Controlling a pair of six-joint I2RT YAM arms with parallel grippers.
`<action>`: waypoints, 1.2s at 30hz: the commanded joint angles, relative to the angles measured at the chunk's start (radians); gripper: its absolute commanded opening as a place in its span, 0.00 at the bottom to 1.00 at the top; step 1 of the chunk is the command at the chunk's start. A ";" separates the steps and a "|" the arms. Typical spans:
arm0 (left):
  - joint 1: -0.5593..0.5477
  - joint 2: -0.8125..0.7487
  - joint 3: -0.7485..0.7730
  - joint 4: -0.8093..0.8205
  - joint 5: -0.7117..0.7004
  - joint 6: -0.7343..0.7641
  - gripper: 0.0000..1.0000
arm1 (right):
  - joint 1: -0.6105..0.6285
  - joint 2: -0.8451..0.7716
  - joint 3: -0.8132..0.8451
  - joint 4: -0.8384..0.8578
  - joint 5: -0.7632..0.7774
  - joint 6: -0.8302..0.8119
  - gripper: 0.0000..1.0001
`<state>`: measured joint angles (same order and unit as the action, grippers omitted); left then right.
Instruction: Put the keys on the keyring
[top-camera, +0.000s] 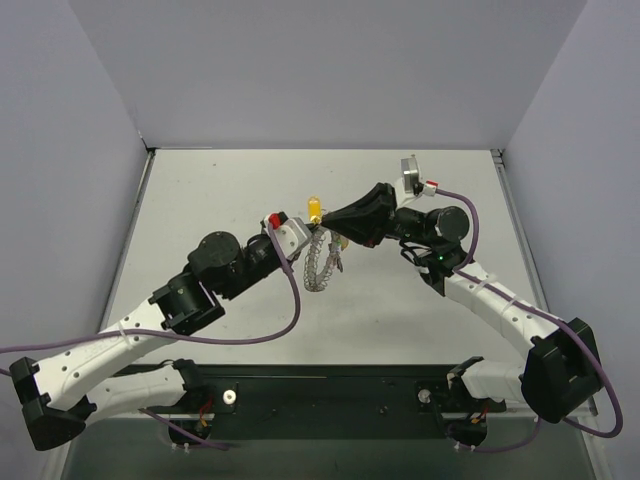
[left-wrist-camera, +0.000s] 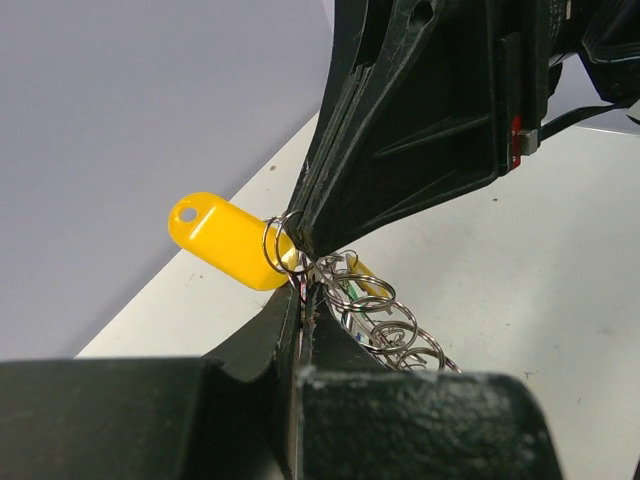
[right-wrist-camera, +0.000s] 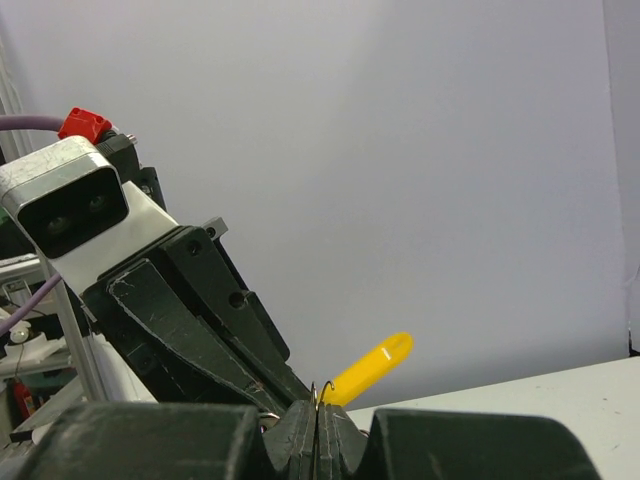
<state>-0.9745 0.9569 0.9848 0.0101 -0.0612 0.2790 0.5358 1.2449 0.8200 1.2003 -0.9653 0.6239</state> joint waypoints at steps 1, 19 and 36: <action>-0.039 0.046 0.049 -0.042 0.024 0.019 0.00 | 0.018 -0.045 0.024 0.349 0.008 -0.018 0.00; -0.098 0.143 0.140 -0.185 -0.072 0.078 0.00 | 0.020 -0.061 0.022 0.357 -0.004 -0.020 0.00; -0.119 0.097 0.091 -0.200 -0.084 0.155 0.00 | 0.021 -0.055 0.022 0.363 -0.013 -0.023 0.00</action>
<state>-1.0611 1.0603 1.1019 -0.1478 -0.2485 0.4286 0.5308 1.2339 0.8097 1.1732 -0.9783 0.6064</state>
